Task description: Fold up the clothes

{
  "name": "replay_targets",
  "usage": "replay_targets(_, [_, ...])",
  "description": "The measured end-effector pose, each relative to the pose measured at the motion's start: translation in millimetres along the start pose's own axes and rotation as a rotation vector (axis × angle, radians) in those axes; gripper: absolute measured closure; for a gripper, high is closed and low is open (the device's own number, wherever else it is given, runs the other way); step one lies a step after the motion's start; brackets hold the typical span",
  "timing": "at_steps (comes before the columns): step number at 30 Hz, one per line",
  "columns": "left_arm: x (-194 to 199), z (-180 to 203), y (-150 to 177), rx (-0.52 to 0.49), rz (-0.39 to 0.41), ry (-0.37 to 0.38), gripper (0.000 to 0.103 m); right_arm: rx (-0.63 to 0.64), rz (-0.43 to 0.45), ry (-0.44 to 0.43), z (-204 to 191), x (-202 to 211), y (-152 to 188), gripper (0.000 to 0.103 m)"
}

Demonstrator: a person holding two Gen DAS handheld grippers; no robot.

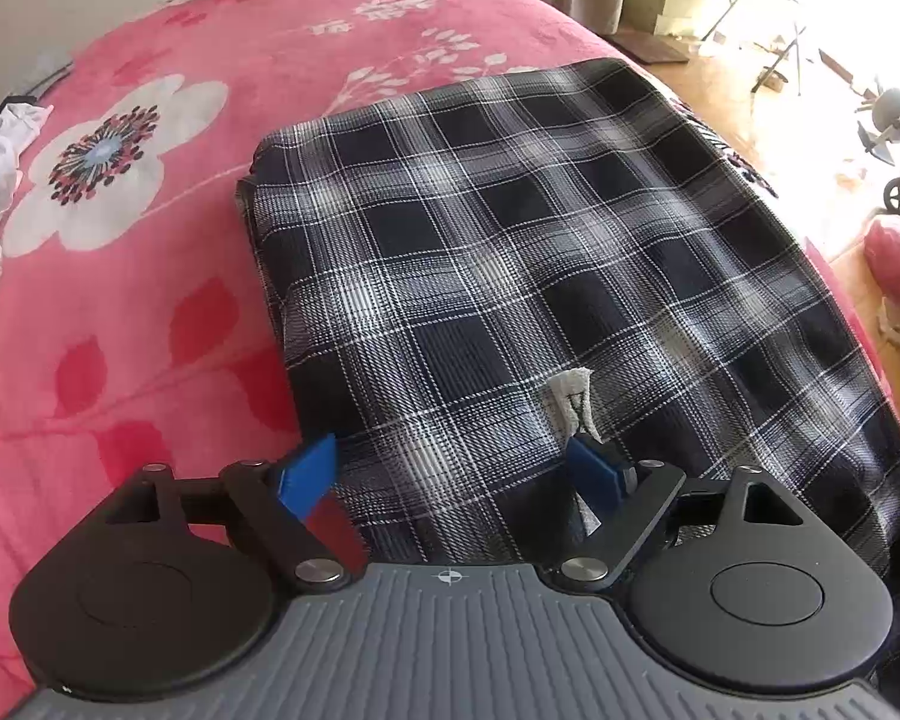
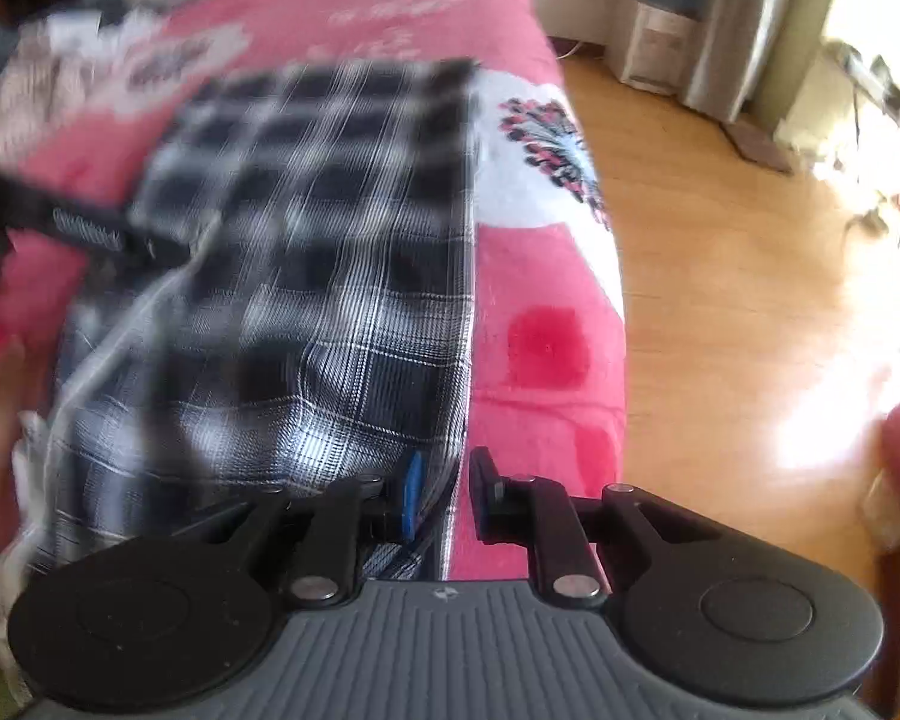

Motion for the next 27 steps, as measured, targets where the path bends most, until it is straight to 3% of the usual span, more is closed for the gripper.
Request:
replay_targets(3, [0.5,-0.9,-0.2,0.004,-0.004,-0.005,0.019,0.011,0.0,-0.025,-1.6,10.8,9.2,0.084])
replay_targets(7, [1.1,-0.7,-0.3,0.003,-0.008,-0.016,0.018,0.077,-0.079,-0.032,-10.4,5.0,25.1,0.084])
replay_targets(21, [0.6,-1.6,1.8,0.004,-0.028,-0.044,0.011,0.29,0.007,0.008,-59.7,-16.1,-29.9,0.084])
replay_targets(27, [-0.4,-3.0,1.5,0.008,-0.032,-0.041,0.01,0.299,-0.045,0.011,-63.5,-47.8,-32.4,0.084])
Point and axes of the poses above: each gripper's, at about its wrist camera, not at the fingertips, and x roughly against the way its jaws point, z to its right, y to its underside, the point moved 3 cm from there along -x, roughly the way its jaws point, and after that the axes turned 12 degrees about -x, right-handed, at the moved point
